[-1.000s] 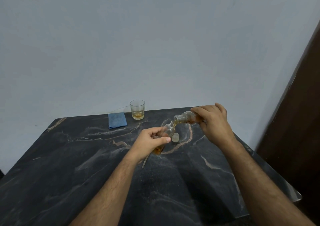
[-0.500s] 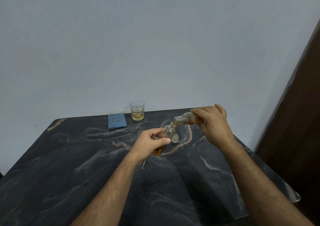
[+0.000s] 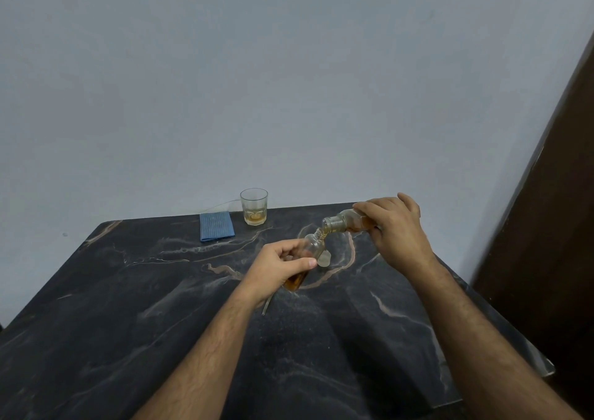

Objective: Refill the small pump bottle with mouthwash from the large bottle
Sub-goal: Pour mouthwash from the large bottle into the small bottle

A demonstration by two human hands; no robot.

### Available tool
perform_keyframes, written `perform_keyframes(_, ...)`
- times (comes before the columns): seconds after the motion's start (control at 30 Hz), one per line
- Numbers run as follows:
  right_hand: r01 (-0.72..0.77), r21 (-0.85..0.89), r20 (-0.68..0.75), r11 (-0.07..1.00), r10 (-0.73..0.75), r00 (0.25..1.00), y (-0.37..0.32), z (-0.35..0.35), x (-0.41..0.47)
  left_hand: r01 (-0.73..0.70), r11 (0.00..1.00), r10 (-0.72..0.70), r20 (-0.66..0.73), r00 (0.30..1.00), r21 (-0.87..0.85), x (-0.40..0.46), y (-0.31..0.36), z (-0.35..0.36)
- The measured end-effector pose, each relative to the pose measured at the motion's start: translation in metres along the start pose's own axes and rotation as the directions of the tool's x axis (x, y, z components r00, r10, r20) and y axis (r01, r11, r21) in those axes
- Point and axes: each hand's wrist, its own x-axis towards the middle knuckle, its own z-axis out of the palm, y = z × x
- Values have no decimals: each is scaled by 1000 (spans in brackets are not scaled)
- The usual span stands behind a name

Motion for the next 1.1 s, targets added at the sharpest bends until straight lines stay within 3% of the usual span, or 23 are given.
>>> perform_keyframes(0.4,-29,26,21,999,29,999,1,4,-1,13,1000,-13,-14,1000,8,0,-2,-1)
perform_keyframes(0.8,-113,225,20,968,111,994,-8,9,-10,0,999,0,0,1000,-48,-3,2,2)
perform_keyframes(0.97,-183,401,62,898,172,983,-11,18,-18,6,996,-8,-20,1000,-84,-1,1,5)
perform_keyframes(1.1,-335,528,152,780,301,941,-19,20,-25,15,993,-18,-29,999,-113,-1,-1,6)
